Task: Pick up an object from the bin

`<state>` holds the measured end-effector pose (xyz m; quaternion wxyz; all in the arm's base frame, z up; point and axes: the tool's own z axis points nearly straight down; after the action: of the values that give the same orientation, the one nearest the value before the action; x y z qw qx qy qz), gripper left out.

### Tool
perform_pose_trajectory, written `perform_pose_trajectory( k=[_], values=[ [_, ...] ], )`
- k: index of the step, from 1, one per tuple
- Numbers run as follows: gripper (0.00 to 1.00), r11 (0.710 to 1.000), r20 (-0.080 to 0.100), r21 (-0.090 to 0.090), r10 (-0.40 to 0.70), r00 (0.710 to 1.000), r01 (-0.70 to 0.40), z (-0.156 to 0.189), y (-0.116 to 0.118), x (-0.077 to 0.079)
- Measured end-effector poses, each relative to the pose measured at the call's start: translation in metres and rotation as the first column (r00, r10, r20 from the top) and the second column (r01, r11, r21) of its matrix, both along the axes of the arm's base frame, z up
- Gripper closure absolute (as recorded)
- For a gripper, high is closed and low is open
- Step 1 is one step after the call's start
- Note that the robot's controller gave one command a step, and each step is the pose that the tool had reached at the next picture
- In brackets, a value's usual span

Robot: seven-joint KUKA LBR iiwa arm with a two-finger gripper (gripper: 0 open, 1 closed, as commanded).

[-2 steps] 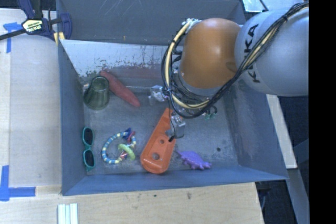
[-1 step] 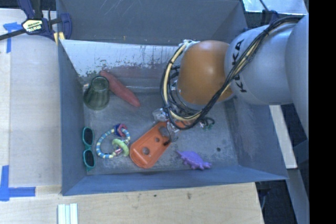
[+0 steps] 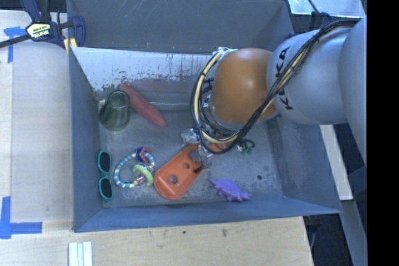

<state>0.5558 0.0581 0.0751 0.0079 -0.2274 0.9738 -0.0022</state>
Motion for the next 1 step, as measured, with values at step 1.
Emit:
perform_pose_trajectory(
  k=[1],
  values=[
    [1.0,0.999,0.008,0.0,0.048,0.999,-0.048,0.1546,-0.013,0.0113]
  ],
)
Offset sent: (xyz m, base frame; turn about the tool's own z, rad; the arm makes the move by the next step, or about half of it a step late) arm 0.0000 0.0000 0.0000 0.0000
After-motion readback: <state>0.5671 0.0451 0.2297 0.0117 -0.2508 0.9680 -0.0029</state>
